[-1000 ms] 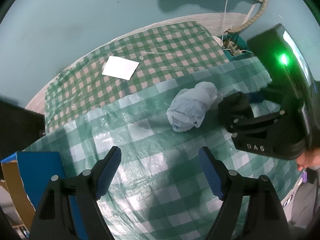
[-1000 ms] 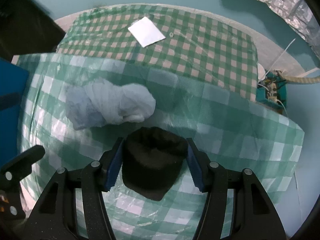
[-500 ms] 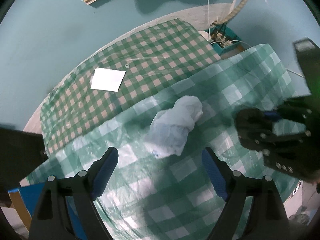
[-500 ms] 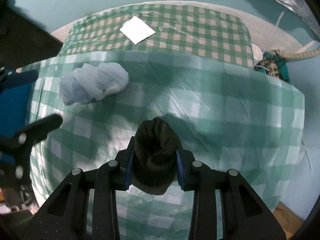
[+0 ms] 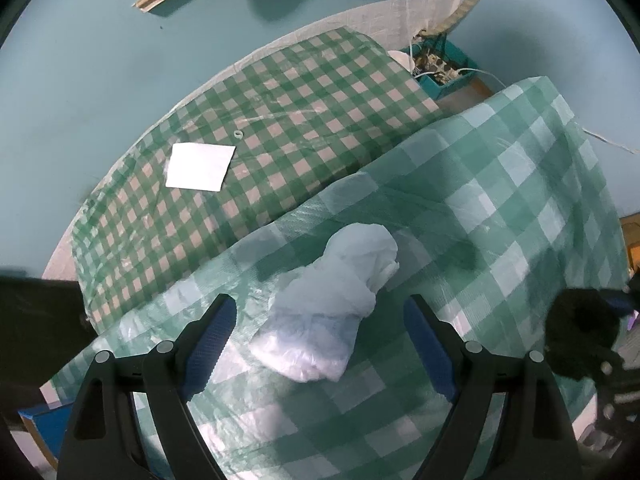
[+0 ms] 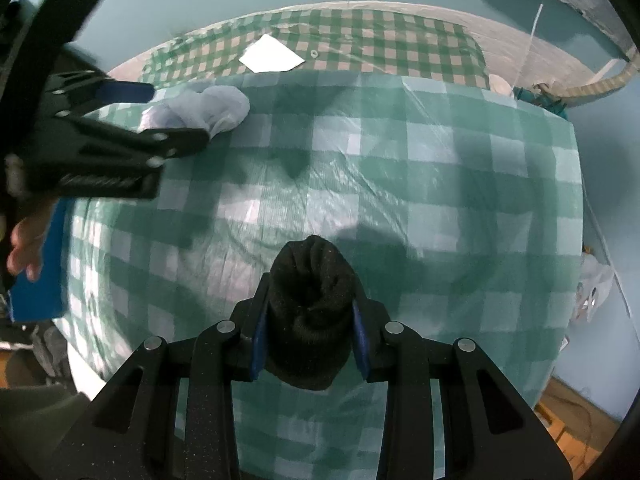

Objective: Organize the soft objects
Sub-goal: 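Close the left tool on the white plastic bag while the right tool lifts the black cap, then carry the white bag with the left tool while the right tool carries the black cap to the box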

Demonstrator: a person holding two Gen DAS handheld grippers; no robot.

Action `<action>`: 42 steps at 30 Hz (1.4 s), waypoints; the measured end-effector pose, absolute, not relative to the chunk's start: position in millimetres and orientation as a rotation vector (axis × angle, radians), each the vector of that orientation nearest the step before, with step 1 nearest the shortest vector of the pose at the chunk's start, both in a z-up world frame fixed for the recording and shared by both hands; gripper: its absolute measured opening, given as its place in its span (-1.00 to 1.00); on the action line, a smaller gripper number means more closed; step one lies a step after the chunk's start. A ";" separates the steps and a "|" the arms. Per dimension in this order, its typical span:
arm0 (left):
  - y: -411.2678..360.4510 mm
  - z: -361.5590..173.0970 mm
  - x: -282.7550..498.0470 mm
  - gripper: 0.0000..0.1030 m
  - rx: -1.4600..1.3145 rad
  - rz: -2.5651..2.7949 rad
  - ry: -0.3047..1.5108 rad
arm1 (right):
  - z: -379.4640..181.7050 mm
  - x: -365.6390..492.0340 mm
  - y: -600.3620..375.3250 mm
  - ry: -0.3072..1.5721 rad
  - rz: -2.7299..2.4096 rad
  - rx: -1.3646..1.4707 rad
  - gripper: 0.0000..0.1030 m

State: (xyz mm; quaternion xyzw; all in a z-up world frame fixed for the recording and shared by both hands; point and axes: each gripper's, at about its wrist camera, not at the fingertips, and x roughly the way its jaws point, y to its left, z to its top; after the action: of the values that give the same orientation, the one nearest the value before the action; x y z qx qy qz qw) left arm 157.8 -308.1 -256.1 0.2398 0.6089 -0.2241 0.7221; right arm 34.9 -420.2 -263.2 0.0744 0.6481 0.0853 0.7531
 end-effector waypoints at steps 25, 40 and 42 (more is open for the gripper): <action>-260.3 -233.0 121.5 -0.07 0.394 -0.381 1.294 | -222.5 21.7 -422.4 1.338 0.188 0.161 -0.36; -227.5 -195.2 75.1 -0.07 0.304 -0.320 1.271 | -186.0 17.3 -412.9 1.295 0.197 0.137 -0.36; -224.4 -187.3 71.2 -0.07 0.296 -0.312 1.264 | -180.6 17.3 -409.3 1.291 0.203 0.130 -0.36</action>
State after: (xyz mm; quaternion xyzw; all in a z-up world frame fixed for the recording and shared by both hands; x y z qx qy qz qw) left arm 71.2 -224.4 -187.3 0.1371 0.5862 -0.1446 0.7853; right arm 17.3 -409.3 -180.6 0.0602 0.6002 0.0942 0.7920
